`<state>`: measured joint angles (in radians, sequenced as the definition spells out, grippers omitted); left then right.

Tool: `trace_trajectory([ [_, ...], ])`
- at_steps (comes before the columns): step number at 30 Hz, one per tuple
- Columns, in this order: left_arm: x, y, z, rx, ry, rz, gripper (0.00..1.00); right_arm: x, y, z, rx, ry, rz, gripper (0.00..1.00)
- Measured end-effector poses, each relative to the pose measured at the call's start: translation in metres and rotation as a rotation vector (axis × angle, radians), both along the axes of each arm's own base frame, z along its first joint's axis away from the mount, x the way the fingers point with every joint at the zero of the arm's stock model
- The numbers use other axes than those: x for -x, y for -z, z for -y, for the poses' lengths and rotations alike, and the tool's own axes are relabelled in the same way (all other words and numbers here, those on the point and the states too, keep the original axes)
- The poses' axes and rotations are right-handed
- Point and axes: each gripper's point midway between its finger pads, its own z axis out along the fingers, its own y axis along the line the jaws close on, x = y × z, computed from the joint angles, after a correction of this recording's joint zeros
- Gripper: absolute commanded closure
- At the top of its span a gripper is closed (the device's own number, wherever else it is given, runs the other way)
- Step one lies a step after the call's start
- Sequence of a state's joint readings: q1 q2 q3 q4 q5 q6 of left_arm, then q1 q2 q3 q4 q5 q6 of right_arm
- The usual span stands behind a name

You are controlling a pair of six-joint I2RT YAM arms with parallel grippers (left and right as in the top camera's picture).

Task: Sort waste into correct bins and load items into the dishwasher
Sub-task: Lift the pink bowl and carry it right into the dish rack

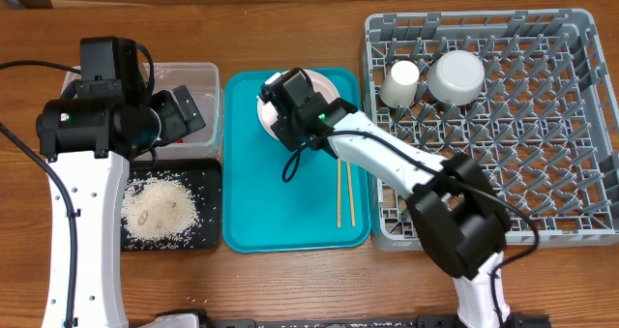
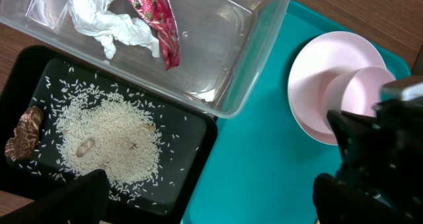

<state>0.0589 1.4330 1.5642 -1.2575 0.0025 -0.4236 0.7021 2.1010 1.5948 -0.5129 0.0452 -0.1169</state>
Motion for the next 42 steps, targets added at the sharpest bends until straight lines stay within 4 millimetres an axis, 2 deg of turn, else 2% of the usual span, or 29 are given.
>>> trace_trajectory([
  [3, 0.000, 0.000, 0.000, 0.000, 0.000, 0.000, 0.00, 0.004, -0.038, -0.005, -0.073, -0.014, 0.027, 0.96],
  [6, 0.000, 0.000, 0.000, 0.000, 0.000, 0.000, 0.00, 0.014, -0.096, -0.003, -0.184, -0.030, 0.052, 0.96],
  [8, 0.000, 0.000, 0.000, 0.000, 0.000, 0.000, 0.00, 0.020, -0.135, 0.004, -0.266, -0.032, 0.061, 0.96],
  [10, 0.000, 0.000, 0.000, 0.000, 0.000, 0.000, 0.00, 0.028, -0.171, 0.024, -0.369, -0.015, 0.017, 0.96],
  [12, 0.000, 0.000, 0.000, 0.000, 0.000, 0.000, 0.00, 0.031, -0.193, 0.046, -0.446, 0.014, -0.031, 0.96],
  [16, 0.000, 0.000, 0.000, 0.000, 0.000, 0.000, 0.00, 0.040, -0.220, 0.097, -0.622, 0.065, -0.204, 0.96],
  [20, 0.000, 0.000, 0.000, 0.000, 0.000, 0.000, 0.00, 0.064, -0.226, 0.143, -0.811, 0.085, -0.483, 0.96],
  [23, 0.000, 0.000, 0.000, 0.000, 0.000, 0.000, 0.00, 0.076, -0.230, 0.173, -0.926, 0.113, -0.601, 0.96],
  [25, 0.000, 0.000, 0.000, 0.000, 0.000, 0.000, 0.00, 0.083, -0.224, 0.188, -0.975, 0.130, -0.648, 0.96],
  [30, 0.000, 0.000, 0.000, 0.000, 0.000, 0.000, 0.00, 0.091, -0.192, 0.205, -1.043, 0.163, -0.706, 0.96],
  [36, 0.000, 0.000, 0.000, 0.000, 0.000, 0.000, 0.00, 0.101, -0.147, 0.208, -1.109, 0.162, -0.743, 0.96],
  [39, 0.000, 0.000, 0.000, 0.000, 0.000, 0.000, 0.00, 0.099, -0.137, 0.221, -1.145, 0.186, -0.716, 0.96],
  [42, 0.000, 0.000, 0.000, 0.000, 0.000, 0.000, 0.00, 0.093, -0.136, 0.240, -1.179, 0.234, -0.682, 0.96],
])
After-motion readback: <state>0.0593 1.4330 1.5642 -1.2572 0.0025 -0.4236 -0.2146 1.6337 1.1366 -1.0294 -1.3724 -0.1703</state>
